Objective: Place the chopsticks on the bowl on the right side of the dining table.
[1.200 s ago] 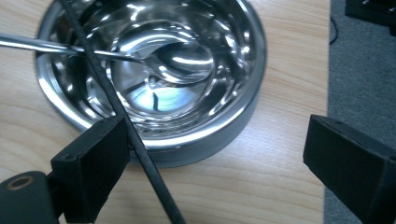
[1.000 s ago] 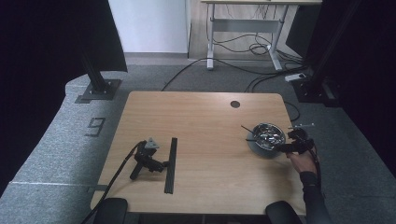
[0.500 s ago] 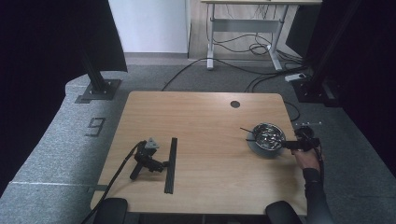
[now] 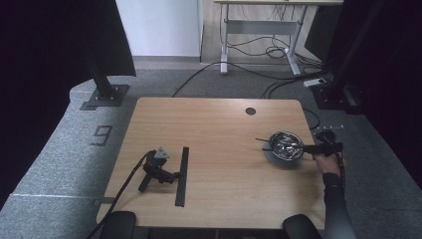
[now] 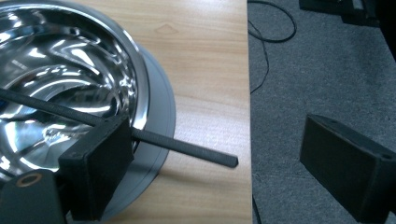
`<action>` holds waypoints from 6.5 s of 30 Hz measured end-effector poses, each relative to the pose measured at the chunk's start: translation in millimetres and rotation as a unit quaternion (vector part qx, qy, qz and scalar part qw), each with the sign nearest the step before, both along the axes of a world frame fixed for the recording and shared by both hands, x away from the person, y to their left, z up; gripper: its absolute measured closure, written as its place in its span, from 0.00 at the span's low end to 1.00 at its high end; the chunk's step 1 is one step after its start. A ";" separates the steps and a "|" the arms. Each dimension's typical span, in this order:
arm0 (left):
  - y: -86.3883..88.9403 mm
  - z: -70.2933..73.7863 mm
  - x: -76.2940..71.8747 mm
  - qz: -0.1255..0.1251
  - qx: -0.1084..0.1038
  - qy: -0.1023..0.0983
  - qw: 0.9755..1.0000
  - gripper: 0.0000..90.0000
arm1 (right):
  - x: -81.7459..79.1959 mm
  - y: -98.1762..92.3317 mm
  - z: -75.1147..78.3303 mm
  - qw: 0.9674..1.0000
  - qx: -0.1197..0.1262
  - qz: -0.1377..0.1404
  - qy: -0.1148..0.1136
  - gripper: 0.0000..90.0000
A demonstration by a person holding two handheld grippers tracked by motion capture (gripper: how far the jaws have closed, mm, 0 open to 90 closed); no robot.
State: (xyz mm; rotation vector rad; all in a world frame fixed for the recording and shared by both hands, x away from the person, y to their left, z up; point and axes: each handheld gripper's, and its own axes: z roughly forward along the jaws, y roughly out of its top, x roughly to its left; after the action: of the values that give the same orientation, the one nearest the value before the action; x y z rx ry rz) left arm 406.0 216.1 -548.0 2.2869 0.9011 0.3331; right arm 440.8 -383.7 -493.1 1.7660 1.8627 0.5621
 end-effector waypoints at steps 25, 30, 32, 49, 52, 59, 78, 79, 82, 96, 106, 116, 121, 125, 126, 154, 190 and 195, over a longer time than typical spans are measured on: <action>0.0 0.0 0.0 0.000 0.000 0.000 1.000 0.00 | 33.4 58.3 19.7 0.998 0.013 0.051 -0.030 0.00; 0.0 0.0 0.0 0.000 0.000 0.000 1.000 0.00 | 44.5 67.5 10.2 0.999 0.013 0.046 -0.015 0.00; 0.0 0.0 0.0 0.000 0.000 0.000 1.000 0.00 | 47.2 71.3 6.9 0.999 0.011 0.048 -0.011 0.00; 0.0 0.0 0.0 0.000 0.000 0.000 1.000 0.00 | 45.7 82.3 -2.0 0.997 -0.009 0.073 0.009 0.00; 0.0 0.0 0.0 0.000 0.000 0.000 1.000 0.00 | 43.8 84.1 0.9 0.997 -0.011 0.076 0.003 0.00; 0.0 0.0 -0.1 0.000 0.000 0.000 1.000 0.00 | 30.6 83.5 15.0 0.996 -0.007 0.083 -0.008 0.00; 0.0 0.0 -0.1 0.000 0.000 0.000 1.000 0.00 | -25.5 52.0 0.7 0.997 0.008 0.074 -0.030 0.05; 0.0 0.0 -0.1 0.000 0.000 0.000 1.000 0.00 | -26.1 51.8 -0.4 0.997 0.009 0.074 -0.032 0.05; -0.1 0.0 -0.1 0.000 0.000 0.000 1.000 0.00 | -26.6 52.0 -4.3 0.997 0.013 0.075 -0.032 0.05; -0.1 -0.1 0.0 0.000 -0.001 0.000 1.000 0.00 | -18.1 53.3 -17.8 0.997 0.018 0.073 -0.021 0.05; -0.1 -0.1 0.0 0.000 -0.001 0.000 1.000 0.00 | -14.5 51.0 -21.0 0.997 0.016 0.073 -0.017 0.05; 0.0 0.0 0.0 0.000 0.000 0.000 1.000 0.00 | -26.7 51.1 -10.0 0.996 0.018 0.084 -0.030 0.05; 0.0 0.0 0.0 0.000 0.000 0.000 1.000 0.00 | -39.8 50.4 -1.6 0.995 0.015 0.092 -0.037 0.04; 0.0 0.0 0.0 0.000 0.000 0.000 1.000 0.00 | -53.7 51.2 5.1 0.994 0.011 0.100 -0.045 0.04; 0.0 0.0 0.0 0.000 0.000 0.000 1.000 0.00 | -57.0 51.9 6.4 0.994 0.012 0.103 -0.045 0.04; -0.1 -0.1 0.0 0.000 -0.001 0.000 1.000 0.00 | -88.4 150.7 7.3 0.964 0.037 0.259 -0.037 0.04; 0.0 -0.1 0.0 0.000 -0.001 -0.001 1.000 0.00 | -38.0 277.6 -12.1 0.926 0.021 0.377 0.012 0.00; 0.0 -0.1 0.0 0.000 -0.001 -0.001 1.000 0.00 | -31.3 295.6 -13.3 0.922 0.023 0.386 0.013 0.00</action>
State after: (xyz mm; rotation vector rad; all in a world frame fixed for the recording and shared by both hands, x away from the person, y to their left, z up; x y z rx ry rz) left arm 406.0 216.1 -548.1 2.2851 0.9011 0.3340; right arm 409.5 -88.2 -506.4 0.9979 2.5596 0.8601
